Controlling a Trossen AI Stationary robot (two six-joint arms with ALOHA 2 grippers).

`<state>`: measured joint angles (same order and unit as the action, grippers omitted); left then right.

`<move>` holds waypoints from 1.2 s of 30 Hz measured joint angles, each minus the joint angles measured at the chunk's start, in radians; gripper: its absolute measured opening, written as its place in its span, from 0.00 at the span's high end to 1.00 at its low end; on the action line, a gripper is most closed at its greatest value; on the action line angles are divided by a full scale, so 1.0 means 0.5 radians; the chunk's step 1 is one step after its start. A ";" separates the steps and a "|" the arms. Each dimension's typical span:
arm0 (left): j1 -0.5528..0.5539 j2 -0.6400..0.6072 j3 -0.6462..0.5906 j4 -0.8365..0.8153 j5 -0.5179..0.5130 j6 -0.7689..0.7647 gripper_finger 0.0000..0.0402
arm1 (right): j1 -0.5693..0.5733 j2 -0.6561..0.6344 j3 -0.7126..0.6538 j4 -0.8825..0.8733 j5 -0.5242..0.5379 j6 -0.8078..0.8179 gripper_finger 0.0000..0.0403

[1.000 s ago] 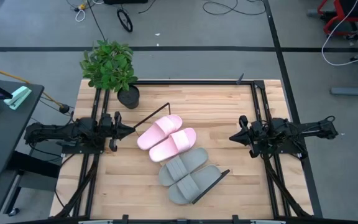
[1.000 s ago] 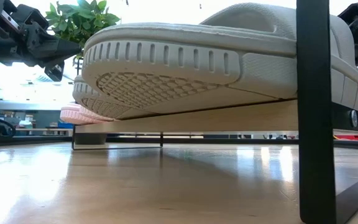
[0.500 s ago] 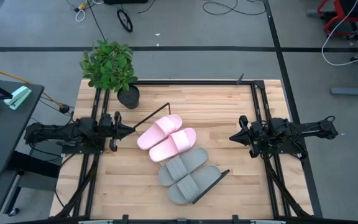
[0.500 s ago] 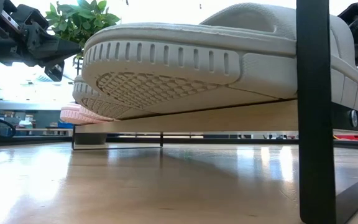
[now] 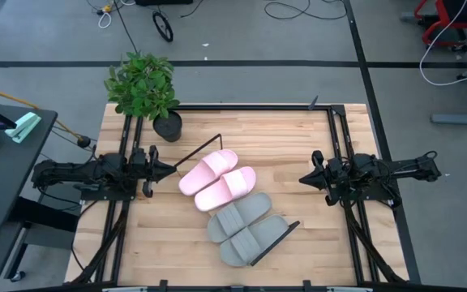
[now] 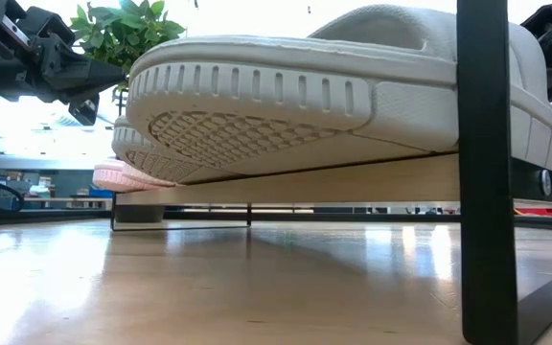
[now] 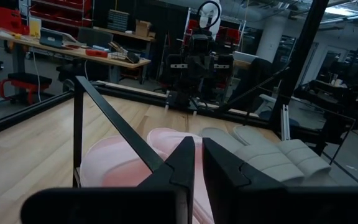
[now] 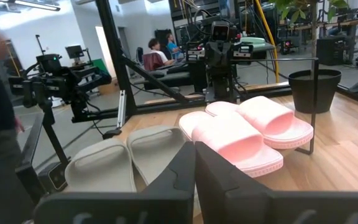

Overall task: Pick and place slides into the shelf
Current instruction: Return to Home Position

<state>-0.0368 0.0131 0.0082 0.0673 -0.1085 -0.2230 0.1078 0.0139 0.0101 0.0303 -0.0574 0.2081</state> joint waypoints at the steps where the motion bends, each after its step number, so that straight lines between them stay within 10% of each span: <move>1: 0.001 -0.001 0.000 0.001 0.000 -0.001 0.91 | 0.000 0.000 0.000 0.000 0.000 0.000 0.96; 36: 0.000 0.000 0.000 0.000 0.000 0.000 0.95 | 0.000 0.000 0.000 -0.001 0.001 -0.002 0.97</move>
<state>-0.0368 0.0132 0.0082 0.0674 -0.1085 -0.2230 0.1078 0.0139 0.0101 0.0299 -0.0570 0.2070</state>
